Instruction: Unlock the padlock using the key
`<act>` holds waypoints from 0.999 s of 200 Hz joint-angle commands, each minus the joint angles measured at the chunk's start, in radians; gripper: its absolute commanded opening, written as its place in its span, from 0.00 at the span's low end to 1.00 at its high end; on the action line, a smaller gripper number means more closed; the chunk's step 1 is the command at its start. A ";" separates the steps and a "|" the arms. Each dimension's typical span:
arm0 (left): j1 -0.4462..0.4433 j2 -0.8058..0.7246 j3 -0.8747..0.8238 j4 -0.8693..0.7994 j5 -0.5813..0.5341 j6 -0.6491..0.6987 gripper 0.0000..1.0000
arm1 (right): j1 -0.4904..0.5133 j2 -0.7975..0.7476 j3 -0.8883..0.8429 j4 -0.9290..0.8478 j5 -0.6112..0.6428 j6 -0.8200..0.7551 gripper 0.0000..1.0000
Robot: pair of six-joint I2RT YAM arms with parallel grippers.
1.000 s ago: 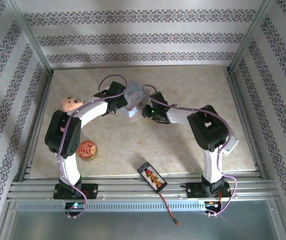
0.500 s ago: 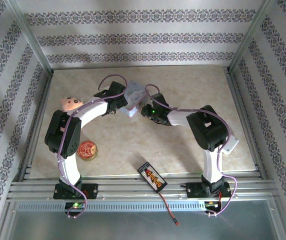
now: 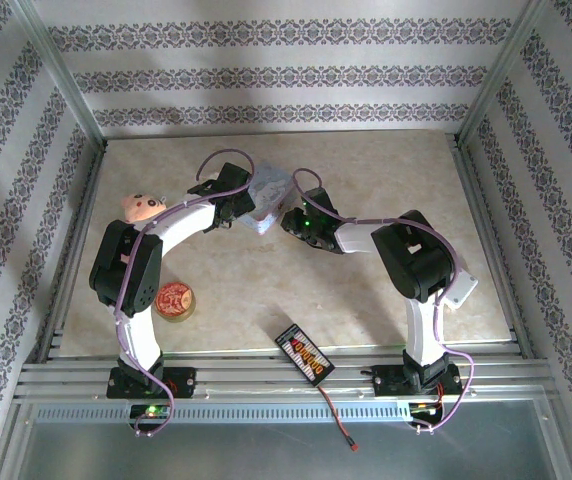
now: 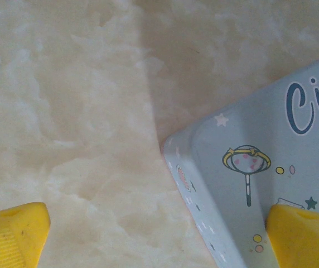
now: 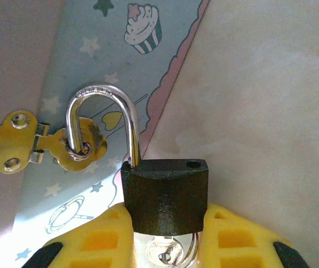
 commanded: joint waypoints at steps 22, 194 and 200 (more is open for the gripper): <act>0.008 0.031 -0.041 -0.103 -0.006 0.003 0.99 | 0.011 0.026 -0.004 0.081 -0.038 0.014 0.00; 0.009 0.031 -0.041 -0.108 -0.007 -0.003 0.99 | 0.008 0.016 -0.019 0.091 -0.032 0.024 0.00; 0.008 0.032 -0.042 -0.107 -0.006 -0.003 0.99 | 0.008 0.016 -0.019 0.093 -0.030 0.025 0.00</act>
